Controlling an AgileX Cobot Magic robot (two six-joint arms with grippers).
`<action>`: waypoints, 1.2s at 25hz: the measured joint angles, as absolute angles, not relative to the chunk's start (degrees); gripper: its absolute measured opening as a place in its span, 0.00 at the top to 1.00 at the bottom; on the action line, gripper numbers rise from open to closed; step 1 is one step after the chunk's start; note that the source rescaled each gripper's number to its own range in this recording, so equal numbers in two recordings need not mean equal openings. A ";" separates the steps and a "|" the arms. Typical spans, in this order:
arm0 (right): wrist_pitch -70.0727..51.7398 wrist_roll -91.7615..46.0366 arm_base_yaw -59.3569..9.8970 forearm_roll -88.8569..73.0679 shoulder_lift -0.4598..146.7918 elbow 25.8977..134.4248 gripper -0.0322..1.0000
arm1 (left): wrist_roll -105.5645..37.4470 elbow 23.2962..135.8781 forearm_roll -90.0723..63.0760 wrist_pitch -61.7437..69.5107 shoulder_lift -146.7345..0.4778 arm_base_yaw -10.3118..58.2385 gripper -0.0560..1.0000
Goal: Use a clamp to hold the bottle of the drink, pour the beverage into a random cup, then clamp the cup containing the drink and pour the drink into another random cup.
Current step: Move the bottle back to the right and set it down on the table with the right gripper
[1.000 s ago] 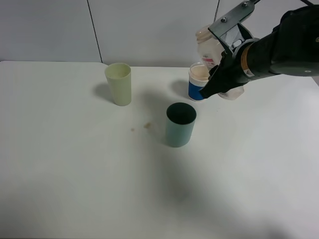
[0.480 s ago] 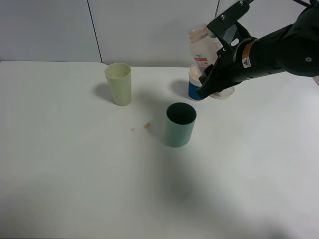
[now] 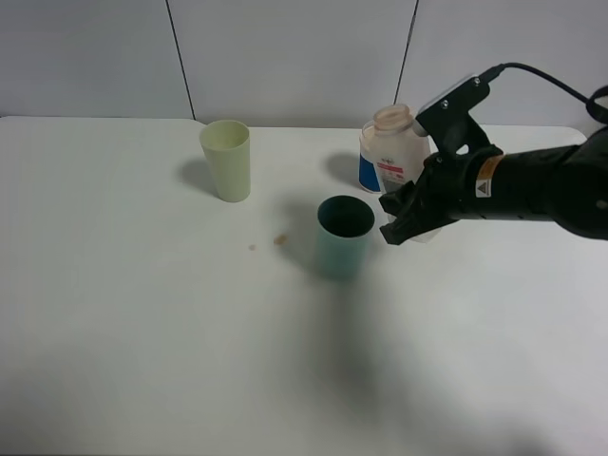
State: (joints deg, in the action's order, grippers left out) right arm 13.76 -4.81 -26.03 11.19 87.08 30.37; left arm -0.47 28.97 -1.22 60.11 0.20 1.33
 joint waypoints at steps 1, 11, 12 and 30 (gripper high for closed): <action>15.57 -5.61 -25.74 9.89 87.08 28.92 0.95 | -0.47 28.97 -1.22 60.11 0.20 1.33 0.10; 21.56 -10.69 -20.52 6.35 86.97 23.68 0.95 | -0.47 28.97 -1.22 60.11 0.20 1.33 0.10; 21.88 -11.35 -19.61 6.35 86.97 23.46 0.95 | -0.47 28.97 -1.22 60.11 0.20 1.33 0.10; 38.25 -25.83 -16.23 -7.23 87.10 23.30 0.95 | -0.47 28.97 -1.22 60.11 0.20 1.33 0.10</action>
State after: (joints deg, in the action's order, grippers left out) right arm 38.25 -25.83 -16.23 -7.23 87.10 23.30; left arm -0.47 28.97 -1.22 60.11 0.20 1.33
